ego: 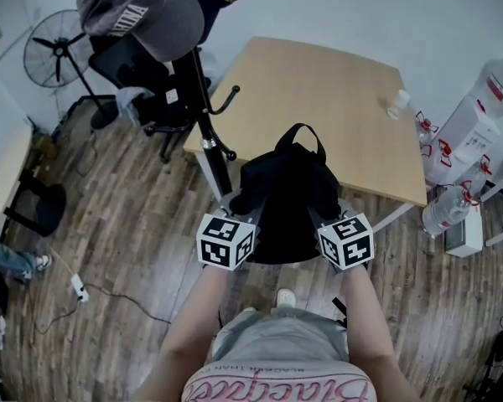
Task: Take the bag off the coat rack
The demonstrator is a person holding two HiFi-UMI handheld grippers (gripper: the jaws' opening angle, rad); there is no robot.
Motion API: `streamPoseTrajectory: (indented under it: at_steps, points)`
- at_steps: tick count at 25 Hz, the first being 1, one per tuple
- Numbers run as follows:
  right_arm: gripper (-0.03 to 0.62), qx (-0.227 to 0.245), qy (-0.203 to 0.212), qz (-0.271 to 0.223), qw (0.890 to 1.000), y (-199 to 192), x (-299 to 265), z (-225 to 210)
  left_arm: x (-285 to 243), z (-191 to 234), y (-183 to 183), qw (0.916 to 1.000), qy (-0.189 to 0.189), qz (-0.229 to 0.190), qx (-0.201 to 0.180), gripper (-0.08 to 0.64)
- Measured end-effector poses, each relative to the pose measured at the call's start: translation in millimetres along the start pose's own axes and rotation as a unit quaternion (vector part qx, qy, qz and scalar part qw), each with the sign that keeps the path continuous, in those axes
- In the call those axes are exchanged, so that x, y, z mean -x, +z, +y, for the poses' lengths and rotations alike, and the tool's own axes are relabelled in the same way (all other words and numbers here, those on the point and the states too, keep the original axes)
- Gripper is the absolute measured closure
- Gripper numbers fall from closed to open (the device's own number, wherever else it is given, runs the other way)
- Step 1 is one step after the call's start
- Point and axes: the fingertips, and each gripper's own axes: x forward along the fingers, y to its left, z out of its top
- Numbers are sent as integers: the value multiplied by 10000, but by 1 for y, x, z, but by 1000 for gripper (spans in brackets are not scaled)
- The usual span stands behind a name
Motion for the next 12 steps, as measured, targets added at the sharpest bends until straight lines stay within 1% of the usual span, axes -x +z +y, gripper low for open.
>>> streamPoseTrajectory:
  at_steps: [6, 12]
  points:
    - [557, 24, -358, -409, 9985, 28, 23, -14, -5, -16, 39, 9988, -202, -306, -320, 502]
    - [558, 103, -698, -900, 9934, 63, 49, -27, -8, -30, 82, 9948, -361, -693, -652, 502]
